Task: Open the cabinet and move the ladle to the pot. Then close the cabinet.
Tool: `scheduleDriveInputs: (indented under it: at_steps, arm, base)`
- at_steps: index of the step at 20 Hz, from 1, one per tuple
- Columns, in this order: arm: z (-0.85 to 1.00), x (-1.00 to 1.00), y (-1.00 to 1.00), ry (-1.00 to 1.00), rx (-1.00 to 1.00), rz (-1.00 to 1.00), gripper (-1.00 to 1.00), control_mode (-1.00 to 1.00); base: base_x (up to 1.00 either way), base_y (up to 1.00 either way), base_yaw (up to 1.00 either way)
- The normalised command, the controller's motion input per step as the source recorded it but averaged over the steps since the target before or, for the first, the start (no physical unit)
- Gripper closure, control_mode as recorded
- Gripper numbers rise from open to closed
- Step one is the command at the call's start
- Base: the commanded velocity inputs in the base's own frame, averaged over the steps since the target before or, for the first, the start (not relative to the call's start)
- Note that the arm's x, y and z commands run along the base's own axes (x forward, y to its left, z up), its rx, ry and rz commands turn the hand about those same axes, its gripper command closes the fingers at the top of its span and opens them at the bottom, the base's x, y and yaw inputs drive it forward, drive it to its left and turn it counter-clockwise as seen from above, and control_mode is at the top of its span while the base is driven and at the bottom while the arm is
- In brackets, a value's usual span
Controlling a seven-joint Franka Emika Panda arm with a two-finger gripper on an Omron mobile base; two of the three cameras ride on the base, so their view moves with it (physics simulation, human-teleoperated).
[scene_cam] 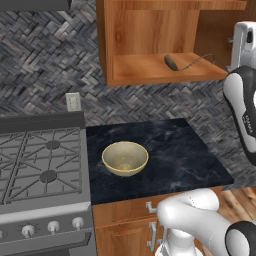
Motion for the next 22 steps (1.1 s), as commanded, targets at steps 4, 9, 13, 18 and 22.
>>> scheduleDriveInputs:
  at_steps: [4, 9, 13, 18, 22]
  arm:
    - [-0.03, 0.09, 0.00, 0.06, 0.00, 0.00, -1.00, -1.00]
    - [-0.07, 0.10, 0.00, 0.11, 0.00, 0.00, -1.00, -1.00]
    - [-0.03, 0.11, 0.00, 0.11, 0.00, 0.00, -1.00, -1.00]
    - [0.00, 0.17, -0.02, 0.05, 0.00, 0.00, -1.00, -1.00]
    - [0.00, 0.40, 0.00, 0.00, 0.00, 0.00, -1.00, -1.00]
  base:
    - [0.00, 0.00, 0.00]
    - [0.00, 0.00, 0.00]
    - [0.00, 0.00, 0.00]
    - [0.00, 0.00, 0.00]
    - [0.00, 0.00, 0.00]
